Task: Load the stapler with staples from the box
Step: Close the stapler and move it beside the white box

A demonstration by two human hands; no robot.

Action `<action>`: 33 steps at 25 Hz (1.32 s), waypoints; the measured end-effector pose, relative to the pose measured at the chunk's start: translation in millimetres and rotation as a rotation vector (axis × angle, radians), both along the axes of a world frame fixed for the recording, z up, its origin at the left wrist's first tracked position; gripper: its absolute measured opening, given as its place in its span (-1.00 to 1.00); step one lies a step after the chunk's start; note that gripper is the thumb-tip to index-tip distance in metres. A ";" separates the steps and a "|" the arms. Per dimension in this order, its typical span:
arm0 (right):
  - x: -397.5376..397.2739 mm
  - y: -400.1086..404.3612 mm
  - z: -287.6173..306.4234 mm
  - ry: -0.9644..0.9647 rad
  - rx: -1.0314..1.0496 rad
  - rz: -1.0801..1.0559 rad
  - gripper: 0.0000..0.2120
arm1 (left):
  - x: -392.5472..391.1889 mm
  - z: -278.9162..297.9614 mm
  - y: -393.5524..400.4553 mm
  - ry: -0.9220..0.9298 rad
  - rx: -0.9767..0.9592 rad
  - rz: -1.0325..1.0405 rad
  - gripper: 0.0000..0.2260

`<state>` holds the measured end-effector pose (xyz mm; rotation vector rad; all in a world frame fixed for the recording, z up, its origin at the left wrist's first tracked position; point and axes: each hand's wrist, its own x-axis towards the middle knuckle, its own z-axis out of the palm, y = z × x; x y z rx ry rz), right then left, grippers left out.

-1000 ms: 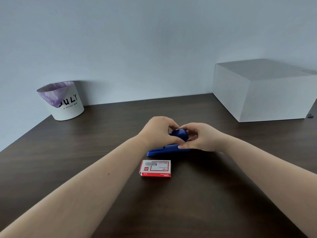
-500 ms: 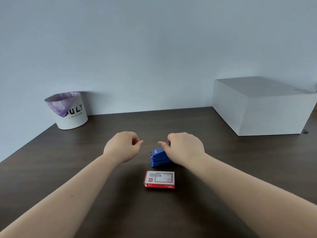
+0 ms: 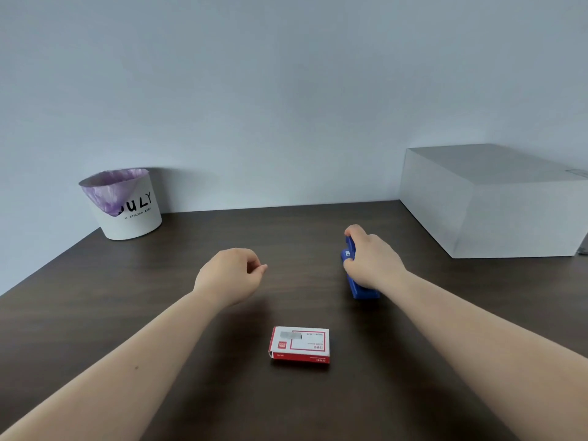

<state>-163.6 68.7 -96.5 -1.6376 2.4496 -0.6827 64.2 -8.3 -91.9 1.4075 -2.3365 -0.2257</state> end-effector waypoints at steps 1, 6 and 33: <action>-3.4 -2.4 -2.2 0.020 -0.026 0.008 -0.58 | -5.7 -1.8 -2.2 0.002 0.007 -0.006 -0.81; -26.0 -16.3 -7.9 0.126 -0.118 -0.056 -0.66 | -48.2 -5.2 -20.3 0.013 -0.010 -0.067 -0.81; -197.7 -159.1 -21.1 0.638 -0.025 -0.370 -0.72 | -257.8 -38.1 -127.4 0.072 0.033 -0.384 -0.85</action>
